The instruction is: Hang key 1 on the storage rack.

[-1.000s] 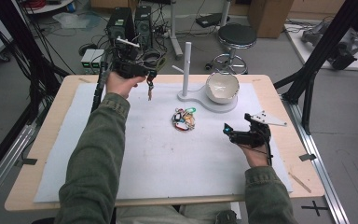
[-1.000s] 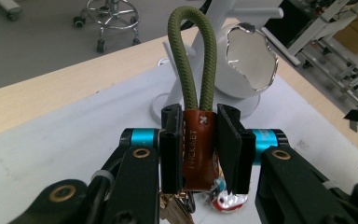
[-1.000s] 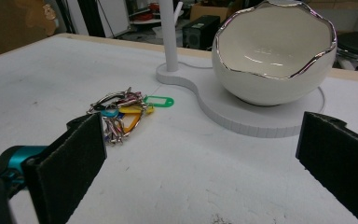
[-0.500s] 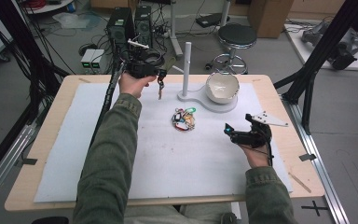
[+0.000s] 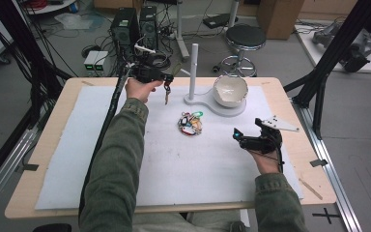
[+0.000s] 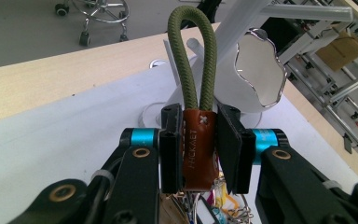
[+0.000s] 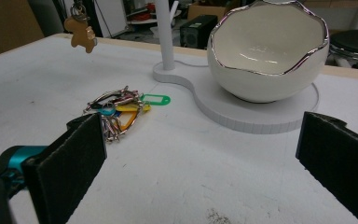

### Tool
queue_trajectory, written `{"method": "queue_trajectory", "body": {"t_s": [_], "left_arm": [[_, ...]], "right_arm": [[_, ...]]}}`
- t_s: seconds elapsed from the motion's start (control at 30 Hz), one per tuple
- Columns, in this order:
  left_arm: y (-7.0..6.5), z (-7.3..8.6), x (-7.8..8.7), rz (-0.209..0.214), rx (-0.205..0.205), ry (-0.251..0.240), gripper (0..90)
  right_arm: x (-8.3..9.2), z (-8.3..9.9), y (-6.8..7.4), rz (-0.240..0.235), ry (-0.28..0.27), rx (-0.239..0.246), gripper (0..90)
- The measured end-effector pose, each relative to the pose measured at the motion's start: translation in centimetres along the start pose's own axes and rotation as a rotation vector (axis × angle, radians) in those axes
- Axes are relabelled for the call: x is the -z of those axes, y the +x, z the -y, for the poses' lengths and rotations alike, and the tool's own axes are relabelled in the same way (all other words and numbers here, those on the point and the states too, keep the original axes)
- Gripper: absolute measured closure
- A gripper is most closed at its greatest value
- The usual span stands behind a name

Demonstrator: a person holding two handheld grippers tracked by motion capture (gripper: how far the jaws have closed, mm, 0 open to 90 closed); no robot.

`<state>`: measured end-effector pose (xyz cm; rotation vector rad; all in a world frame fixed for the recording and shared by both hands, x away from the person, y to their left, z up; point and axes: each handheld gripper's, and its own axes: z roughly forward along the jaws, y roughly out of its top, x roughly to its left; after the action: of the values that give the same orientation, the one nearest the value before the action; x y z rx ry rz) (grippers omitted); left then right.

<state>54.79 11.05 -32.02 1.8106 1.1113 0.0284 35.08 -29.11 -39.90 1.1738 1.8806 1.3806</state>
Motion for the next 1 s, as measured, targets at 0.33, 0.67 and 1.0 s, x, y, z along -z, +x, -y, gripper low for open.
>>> {"method": "queue_trajectory", "body": {"t_s": [0.33,0.67,1.0], "left_arm": [[0.5,0.4,-1.1,0.019,0.024,0.011,71.1],[0.2,0.9,-2.6,0.030,0.019,0.044,71.0],[-0.2,1.0,-3.4,0.036,0.005,0.055,71.0]], "right_arm": [[0.1,0.1,-0.1,-0.002,0.002,-0.004,0.7],[0.1,0.1,-0.1,-0.001,0.003,-0.003,0.7],[0.1,0.1,-0.1,-0.002,0.003,-0.004,0.7]]}}
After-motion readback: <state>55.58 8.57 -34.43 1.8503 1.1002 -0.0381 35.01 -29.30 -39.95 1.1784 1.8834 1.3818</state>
